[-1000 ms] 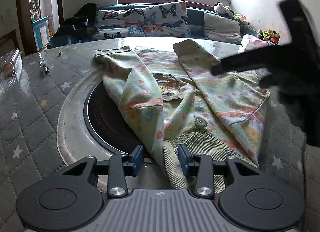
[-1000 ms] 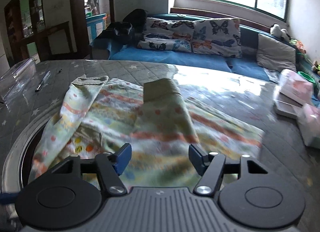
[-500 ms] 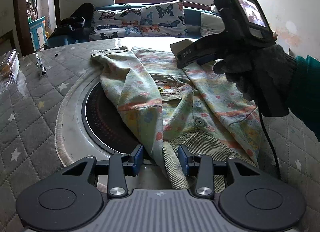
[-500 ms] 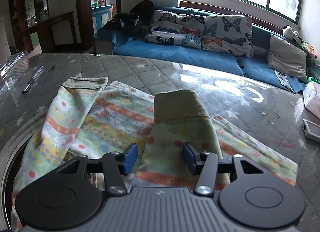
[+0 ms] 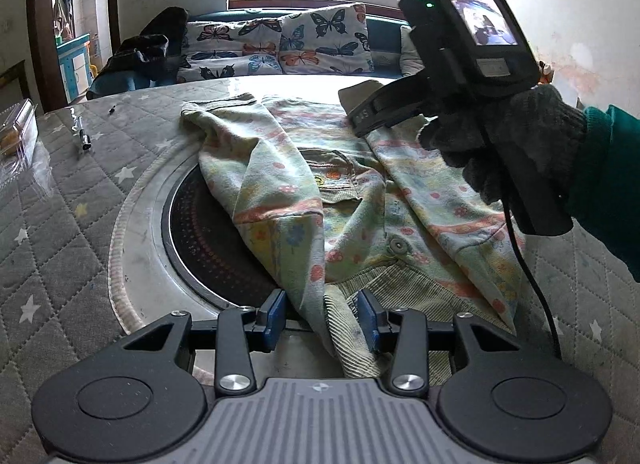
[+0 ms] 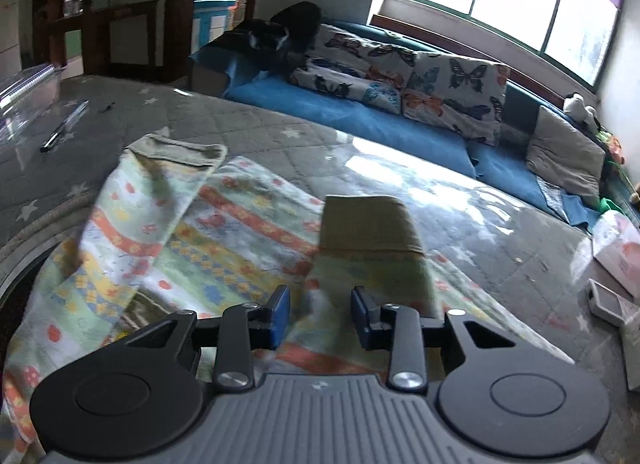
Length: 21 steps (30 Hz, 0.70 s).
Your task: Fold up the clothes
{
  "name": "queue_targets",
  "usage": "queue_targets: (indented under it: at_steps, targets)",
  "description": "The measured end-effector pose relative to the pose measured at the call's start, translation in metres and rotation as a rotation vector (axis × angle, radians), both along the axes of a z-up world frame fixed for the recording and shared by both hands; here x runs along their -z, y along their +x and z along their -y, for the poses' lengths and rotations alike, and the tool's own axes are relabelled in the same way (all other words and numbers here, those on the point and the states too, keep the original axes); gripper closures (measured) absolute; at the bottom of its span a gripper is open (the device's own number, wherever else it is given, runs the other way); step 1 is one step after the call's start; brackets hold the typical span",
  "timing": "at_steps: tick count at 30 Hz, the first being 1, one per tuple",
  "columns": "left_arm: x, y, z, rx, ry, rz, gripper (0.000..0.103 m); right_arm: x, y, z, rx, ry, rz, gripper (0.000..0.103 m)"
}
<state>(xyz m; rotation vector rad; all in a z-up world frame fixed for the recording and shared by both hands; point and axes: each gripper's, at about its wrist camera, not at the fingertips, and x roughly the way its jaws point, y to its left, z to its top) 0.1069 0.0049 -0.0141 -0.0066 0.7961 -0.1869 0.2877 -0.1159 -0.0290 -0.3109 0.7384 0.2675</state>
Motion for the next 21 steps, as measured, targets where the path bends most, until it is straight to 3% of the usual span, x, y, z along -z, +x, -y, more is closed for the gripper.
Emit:
queue_targets:
  at_steps: [3, 8, 21]
  targets:
    - [0.0, 0.0, 0.0, 0.0, -0.002, 0.001, 0.06, 0.003, 0.004, 0.0, 0.008, 0.008, -0.006, 0.078]
    - [0.0, 0.0, 0.0, 0.001, -0.001, 0.003, 0.059, -0.001, 0.004, 0.014, 0.03, 0.05, -0.024, 0.098]
    - [0.001, 0.0, 0.002, -0.011, 0.021, 0.008, 0.054, -0.033, -0.036, 0.07, 0.116, 0.149, 0.062, 0.102]
